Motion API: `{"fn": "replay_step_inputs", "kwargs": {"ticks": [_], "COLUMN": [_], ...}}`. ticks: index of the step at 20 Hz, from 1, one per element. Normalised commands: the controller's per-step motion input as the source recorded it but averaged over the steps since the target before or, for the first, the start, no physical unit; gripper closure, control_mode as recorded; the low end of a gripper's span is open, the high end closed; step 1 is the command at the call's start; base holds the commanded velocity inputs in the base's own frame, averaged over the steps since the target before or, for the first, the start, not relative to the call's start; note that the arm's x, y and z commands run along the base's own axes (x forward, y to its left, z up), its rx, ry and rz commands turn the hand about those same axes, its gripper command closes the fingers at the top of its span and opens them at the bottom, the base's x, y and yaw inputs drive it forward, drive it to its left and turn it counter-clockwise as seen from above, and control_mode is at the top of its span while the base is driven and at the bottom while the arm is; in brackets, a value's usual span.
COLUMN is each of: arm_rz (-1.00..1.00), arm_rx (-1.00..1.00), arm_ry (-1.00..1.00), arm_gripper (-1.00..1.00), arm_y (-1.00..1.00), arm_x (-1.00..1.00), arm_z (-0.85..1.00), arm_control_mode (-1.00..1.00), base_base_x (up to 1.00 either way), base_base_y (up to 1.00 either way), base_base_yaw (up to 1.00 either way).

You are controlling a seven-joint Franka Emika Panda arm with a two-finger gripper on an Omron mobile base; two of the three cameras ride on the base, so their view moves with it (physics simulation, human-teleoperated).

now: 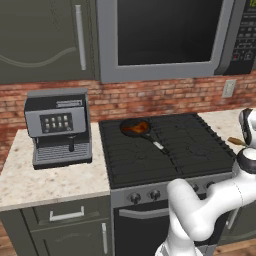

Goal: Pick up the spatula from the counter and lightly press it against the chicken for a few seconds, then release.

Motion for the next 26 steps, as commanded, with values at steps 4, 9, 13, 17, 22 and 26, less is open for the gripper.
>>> {"fn": "replay_step_inputs", "kwargs": {"ticks": [4, 9, 13, 17, 22, 26], "arm_rz": [0.05, 0.03, 0.02, 0.03, 0.01, 0.0], "arm_rx": [0.0, 0.0, 0.0, 0.0, 0.0, 0.0], "arm_ry": [-0.03, -0.08, -0.13, -0.18, -0.25, -0.24], "arm_gripper": [1.0, 1.0, 1.0, 1.0, 1.0, 1.0], "arm_y": [-0.01, 0.0, 0.03, 0.21, 0.42, 0.65], "arm_x": [-0.33, -0.46, -0.53, -0.55, -0.57, -0.3], "arm_z": [0.0, 0.22, 0.45, 0.49, 0.3, 0.0], "arm_control_mode": [-1.0, -1.0, -1.0, -1.0, -1.0, -1.0], "base_base_x": [0.0, 0.0, 0.0, 0.0, 0.0, 0.0], "base_base_y": [0.0, 0.0, 0.0, 0.0, 0.0, 0.0], "base_base_yaw": [0.0, 0.0, 0.0, 0.0, 0.0, 0.0]}}
